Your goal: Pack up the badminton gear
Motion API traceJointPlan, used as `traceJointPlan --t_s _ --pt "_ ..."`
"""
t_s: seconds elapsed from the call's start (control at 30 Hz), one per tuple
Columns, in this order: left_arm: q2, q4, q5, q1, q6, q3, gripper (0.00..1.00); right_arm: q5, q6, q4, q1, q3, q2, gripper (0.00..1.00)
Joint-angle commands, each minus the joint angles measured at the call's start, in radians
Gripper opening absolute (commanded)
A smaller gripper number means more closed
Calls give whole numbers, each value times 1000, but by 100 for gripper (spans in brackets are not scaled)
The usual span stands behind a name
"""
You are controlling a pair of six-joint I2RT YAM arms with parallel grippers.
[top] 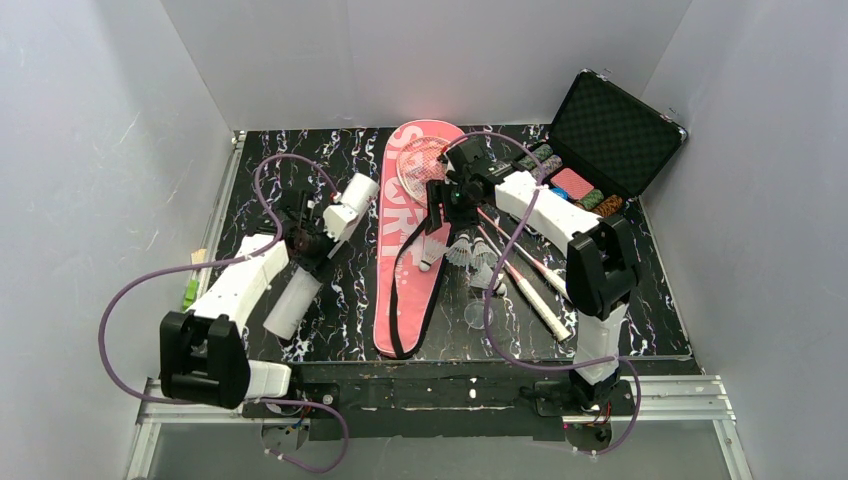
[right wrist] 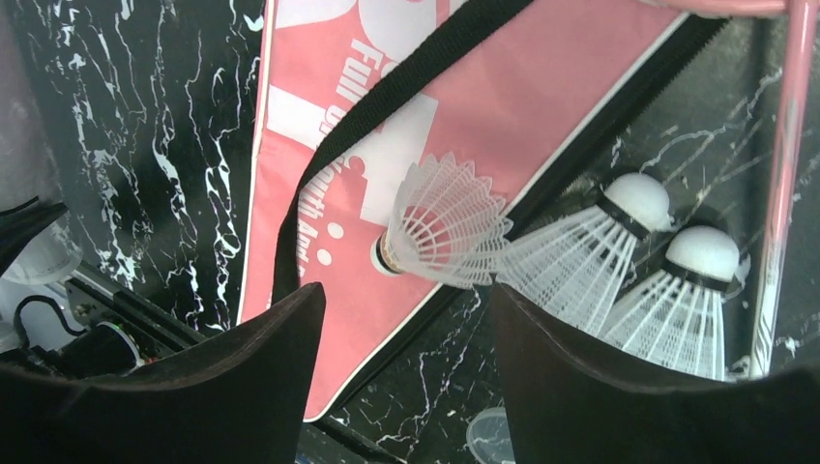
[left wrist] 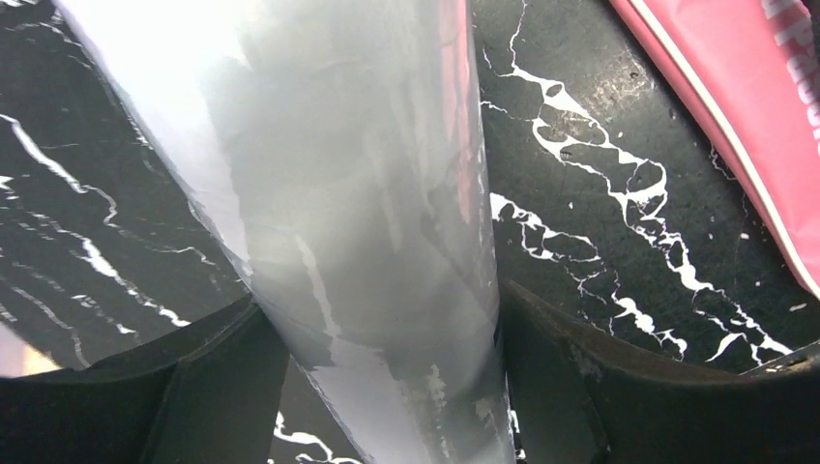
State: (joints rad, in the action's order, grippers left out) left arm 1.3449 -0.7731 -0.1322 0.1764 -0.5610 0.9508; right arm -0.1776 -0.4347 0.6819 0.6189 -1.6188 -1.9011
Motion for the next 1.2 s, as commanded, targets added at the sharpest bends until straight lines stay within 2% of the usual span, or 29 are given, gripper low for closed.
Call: traceJointPlan --t_s 0.0,0.43,1.03,1.17 --pt "-93 -30 18 1 -75 -19 57 -119 47 -74 -26 -50 -23 71" --pt "-160 -95 -26 1 -75 4 53 -245 34 -164 -32 -10 -94 62" --pt "-172 -180 -109 0 -63 76 55 -245 62 -193 -33 62 -74 54" --pt "-191 -192 -140 2 -80 86 55 -271 64 -202 -32 73 -66 44"
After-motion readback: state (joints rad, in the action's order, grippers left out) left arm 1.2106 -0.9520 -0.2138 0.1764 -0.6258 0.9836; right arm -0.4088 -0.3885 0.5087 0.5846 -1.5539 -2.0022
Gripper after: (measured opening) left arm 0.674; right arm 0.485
